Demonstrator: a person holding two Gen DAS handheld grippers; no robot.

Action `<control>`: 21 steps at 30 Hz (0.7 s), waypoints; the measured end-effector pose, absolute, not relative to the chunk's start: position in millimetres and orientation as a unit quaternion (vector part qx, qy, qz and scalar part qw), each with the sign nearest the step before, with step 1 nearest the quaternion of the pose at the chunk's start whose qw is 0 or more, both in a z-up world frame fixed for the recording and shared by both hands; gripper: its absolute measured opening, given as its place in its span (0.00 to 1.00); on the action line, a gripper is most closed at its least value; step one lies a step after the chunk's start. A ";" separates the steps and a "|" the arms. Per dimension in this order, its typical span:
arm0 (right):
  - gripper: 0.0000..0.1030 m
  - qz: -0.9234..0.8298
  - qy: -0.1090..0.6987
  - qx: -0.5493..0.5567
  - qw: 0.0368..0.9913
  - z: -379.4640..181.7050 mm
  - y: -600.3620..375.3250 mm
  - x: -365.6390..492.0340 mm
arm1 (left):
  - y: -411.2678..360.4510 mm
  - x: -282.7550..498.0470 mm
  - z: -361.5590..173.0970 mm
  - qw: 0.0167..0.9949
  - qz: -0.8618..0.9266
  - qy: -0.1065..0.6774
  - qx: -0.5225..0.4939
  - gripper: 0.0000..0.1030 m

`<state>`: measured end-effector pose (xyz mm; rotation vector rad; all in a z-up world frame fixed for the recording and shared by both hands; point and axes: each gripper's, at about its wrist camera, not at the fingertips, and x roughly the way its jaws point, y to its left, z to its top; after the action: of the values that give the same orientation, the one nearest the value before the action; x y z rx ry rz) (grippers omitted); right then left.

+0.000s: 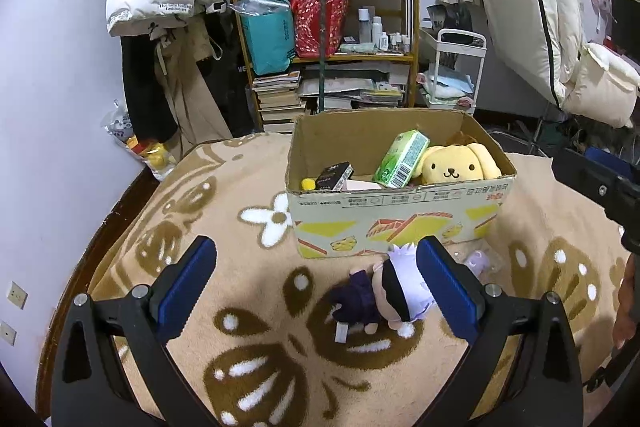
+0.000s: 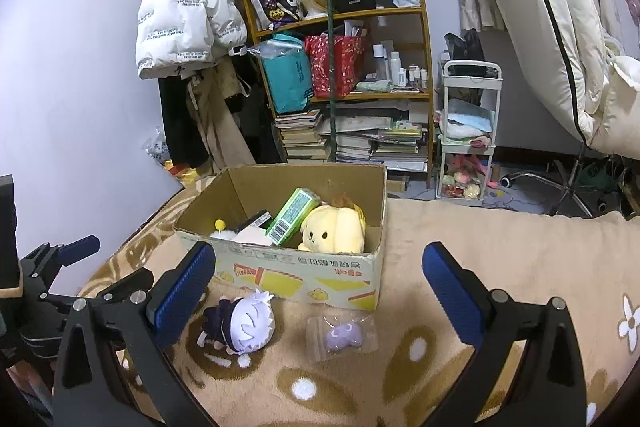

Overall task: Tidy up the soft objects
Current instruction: 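Move both tools back toward the white-haired plush doll and zip bag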

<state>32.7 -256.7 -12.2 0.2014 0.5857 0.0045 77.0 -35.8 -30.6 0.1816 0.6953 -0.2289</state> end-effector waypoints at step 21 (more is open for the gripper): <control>1.00 -0.010 0.375 0.128 0.918 -66.0 -269.3 74.3 | -73.7 110.8 -78.3 0.905 -0.168 0.384 0.069 0.96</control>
<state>74.3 -269.3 -66.0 0.2642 0.7704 -0.0199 110.8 -73.7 -78.3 0.1421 0.7926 -0.3475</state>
